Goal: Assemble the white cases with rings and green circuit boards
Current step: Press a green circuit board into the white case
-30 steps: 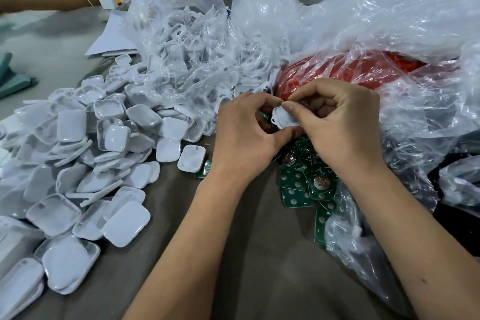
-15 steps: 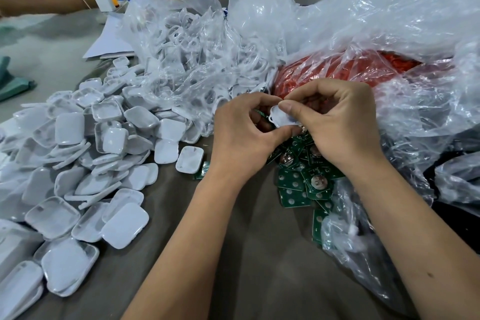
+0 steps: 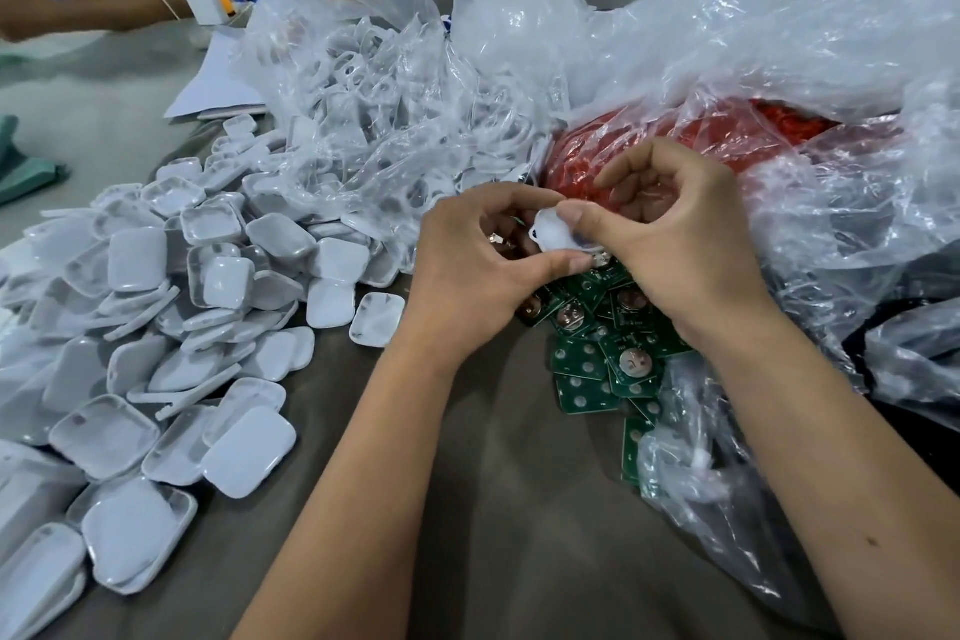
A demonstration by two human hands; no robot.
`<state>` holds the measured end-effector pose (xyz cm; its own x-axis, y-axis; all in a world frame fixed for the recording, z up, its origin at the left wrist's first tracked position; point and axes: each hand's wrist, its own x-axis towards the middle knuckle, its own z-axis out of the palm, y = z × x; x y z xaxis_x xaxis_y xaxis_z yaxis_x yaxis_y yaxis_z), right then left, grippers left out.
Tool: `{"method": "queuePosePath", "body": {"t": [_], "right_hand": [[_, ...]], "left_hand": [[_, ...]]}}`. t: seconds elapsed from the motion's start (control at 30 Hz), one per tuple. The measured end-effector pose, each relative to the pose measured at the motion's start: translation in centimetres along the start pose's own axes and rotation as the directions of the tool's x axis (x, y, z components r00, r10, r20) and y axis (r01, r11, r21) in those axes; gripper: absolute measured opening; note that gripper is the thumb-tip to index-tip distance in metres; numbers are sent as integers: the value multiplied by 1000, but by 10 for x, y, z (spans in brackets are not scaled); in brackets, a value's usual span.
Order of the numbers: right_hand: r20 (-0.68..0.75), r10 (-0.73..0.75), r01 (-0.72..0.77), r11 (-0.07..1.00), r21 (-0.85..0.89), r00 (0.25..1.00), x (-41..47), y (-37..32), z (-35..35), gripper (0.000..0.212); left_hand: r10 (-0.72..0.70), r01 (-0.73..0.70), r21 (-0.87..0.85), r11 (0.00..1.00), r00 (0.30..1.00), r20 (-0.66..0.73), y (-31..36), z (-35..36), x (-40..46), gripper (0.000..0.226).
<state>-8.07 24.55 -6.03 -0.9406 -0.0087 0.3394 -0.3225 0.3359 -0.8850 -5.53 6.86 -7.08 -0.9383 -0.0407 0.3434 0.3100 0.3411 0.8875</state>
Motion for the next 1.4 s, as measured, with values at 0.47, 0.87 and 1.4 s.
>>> {"method": "queuePosePath", "body": {"t": [0.47, 0.87, 1.4], "right_hand": [[217, -168, 147, 983, 111, 961, -4, -6, -8, 28], [-95, -250, 260, 958, 116, 963, -18, -18, 12, 31], [88, -431, 439, 869, -227, 898, -5, -21, -13, 10]], "left_hand": [[-89, 106, -350, 931, 994, 64, -11, -16, 6, 45], [-342, 353, -854, 382, 912, 224, 8, 18, 1, 82], [-371, 548, -831, 89, 793, 483, 14, 18, -5, 35]]}}
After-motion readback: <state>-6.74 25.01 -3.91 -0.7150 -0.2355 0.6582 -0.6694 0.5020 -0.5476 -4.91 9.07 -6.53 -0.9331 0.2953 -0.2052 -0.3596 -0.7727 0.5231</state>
